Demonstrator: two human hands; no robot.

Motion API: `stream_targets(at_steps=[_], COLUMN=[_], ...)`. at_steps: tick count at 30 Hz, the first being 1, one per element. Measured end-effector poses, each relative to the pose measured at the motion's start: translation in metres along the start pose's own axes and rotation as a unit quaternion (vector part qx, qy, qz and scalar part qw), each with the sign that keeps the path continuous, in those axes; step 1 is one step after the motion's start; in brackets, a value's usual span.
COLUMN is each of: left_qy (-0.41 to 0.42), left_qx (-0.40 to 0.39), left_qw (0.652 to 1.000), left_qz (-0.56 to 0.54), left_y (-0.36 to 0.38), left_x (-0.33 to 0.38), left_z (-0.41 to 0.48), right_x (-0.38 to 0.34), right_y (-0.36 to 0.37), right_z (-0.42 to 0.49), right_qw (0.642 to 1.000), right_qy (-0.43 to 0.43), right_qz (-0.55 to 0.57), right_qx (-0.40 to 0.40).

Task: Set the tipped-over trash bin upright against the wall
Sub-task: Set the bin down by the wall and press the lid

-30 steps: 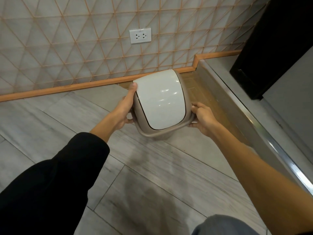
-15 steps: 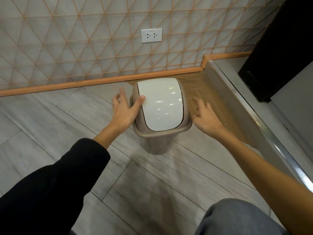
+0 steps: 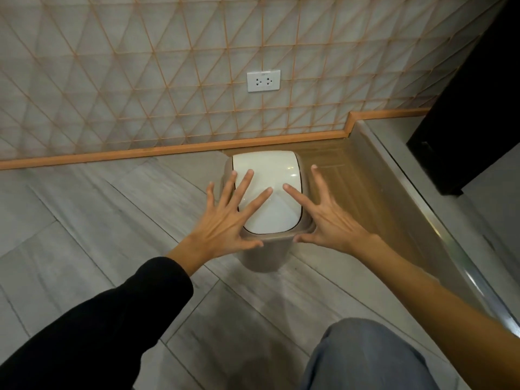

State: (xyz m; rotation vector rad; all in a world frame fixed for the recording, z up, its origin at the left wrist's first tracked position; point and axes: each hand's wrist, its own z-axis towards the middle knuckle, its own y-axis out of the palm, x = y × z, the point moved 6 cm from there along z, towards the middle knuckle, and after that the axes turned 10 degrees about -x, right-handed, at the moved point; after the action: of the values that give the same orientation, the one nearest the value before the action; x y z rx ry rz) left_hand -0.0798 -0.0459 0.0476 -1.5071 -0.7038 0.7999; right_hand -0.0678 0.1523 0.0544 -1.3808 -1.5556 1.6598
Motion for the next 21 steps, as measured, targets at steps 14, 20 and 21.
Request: stream_targets(at_steps=[14, 20, 21], left_qy=[-0.069, -0.091, -0.091], left_qx=[-0.012, -0.005, -0.004], left_qw=[0.997, 0.995, 0.995], left_qz=[0.013, -0.029, -0.039], left_y=[0.011, 0.014, 0.015], left_x=[-0.055, -0.095, -0.102], left_z=[0.049, 0.064, 0.067], right_x=[0.02, 0.021, 0.02], right_y=[-0.017, -0.022, -0.022], right_z=[0.097, 0.14, 0.148], right_qw=[0.992, 0.987, 0.987], right_qy=[-0.084, -0.077, -0.076], right_qz=[0.089, 0.135, 0.137], right_qx=[-0.043, -0.029, -0.031])
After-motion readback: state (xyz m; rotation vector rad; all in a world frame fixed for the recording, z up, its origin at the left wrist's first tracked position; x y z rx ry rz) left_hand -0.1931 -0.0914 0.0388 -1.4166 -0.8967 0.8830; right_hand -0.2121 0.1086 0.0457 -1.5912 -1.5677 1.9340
